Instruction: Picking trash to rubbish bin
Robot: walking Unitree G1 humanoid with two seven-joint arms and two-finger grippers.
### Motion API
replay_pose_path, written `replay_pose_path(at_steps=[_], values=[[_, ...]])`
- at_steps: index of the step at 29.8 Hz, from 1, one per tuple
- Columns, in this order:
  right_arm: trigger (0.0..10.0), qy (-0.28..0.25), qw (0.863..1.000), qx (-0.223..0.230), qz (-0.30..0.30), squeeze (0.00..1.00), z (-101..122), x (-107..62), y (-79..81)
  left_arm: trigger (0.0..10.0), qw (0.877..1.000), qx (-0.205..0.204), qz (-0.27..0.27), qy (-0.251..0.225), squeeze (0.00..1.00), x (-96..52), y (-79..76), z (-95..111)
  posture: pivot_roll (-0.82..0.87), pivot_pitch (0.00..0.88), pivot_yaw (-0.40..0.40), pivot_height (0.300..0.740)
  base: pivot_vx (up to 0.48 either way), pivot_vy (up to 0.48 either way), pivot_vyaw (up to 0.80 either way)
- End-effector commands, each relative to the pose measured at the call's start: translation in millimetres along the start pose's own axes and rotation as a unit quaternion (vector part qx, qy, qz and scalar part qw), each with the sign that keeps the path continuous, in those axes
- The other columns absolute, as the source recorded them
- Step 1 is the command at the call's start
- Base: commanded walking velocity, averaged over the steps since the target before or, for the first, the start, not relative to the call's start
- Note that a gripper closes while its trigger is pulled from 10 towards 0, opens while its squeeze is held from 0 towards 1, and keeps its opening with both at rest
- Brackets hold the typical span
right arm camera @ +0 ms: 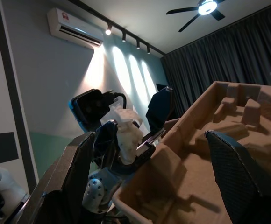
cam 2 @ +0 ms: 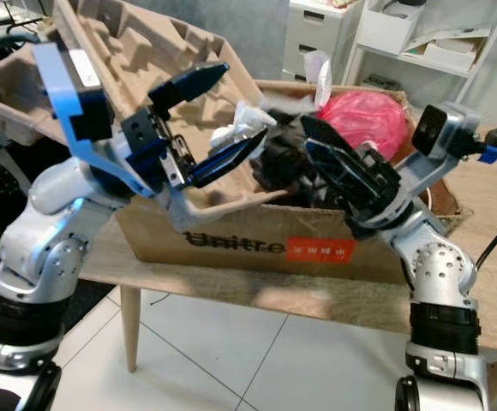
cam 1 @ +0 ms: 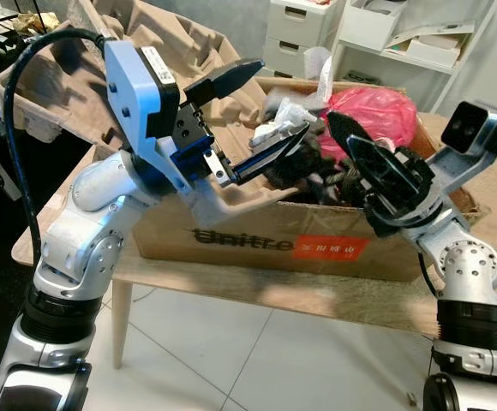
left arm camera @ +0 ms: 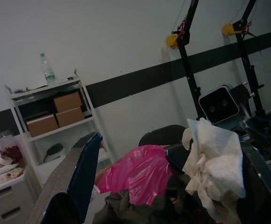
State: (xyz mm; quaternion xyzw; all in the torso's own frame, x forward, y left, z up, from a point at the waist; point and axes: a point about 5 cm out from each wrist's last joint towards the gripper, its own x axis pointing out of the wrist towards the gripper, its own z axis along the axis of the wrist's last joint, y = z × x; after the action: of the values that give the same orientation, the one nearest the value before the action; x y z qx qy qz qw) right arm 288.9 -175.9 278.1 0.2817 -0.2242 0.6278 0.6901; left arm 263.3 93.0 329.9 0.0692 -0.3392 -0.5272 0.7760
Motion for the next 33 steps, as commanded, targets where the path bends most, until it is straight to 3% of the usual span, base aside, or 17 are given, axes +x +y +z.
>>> replay_pose_path(at_steps=[1,5,11,20,29,33], values=[[10.0,0.029,0.999,-0.018,-0.024,0.00,-3,0.8,-3.0,10.0,1.000,-0.014,-0.008,0.017,0.00,3.2,-4.0,-9,0.06,0.103,-0.018,0.740,0.000,0.000,0.00],[10.0,0.046,0.995,-0.048,-0.070,0.00,-9,6.4,-13.6,10.0,1.000,-0.017,-0.012,0.017,0.00,4.8,-5.9,-10,0.06,0.102,-0.018,0.740,0.000,0.000,0.00],[9.8,0.036,0.994,-0.063,-0.085,0.00,-9,11.6,-20.4,10.0,1.000,-0.019,-0.014,0.016,0.00,7.6,-7.4,-11,0.06,0.101,-0.020,0.740,0.000,0.000,0.00],[10.0,0.060,0.998,-0.024,0.010,0.00,-17,16.2,-3.6,10.0,1.000,-0.021,-0.002,0.023,0.00,12.8,-8.0,-17,0.06,0.101,-0.018,0.740,0.000,0.000,0.00],[10.0,0.058,0.998,-0.030,0.003,0.00,-16,15.7,-7.4,10.0,0.999,-0.020,-0.007,0.026,0.00,14.5,-10.1,-18,0.06,0.102,-0.011,0.740,0.000,0.000,0.00],[10.0,0.054,0.997,-0.053,-0.032,0.00,-14,15.9,-15.0,10.0,0.999,-0.020,-0.007,0.026,0.00,14.1,-10.2,-17,0.06,0.106,-0.008,0.740,0.000,0.000,0.00]])
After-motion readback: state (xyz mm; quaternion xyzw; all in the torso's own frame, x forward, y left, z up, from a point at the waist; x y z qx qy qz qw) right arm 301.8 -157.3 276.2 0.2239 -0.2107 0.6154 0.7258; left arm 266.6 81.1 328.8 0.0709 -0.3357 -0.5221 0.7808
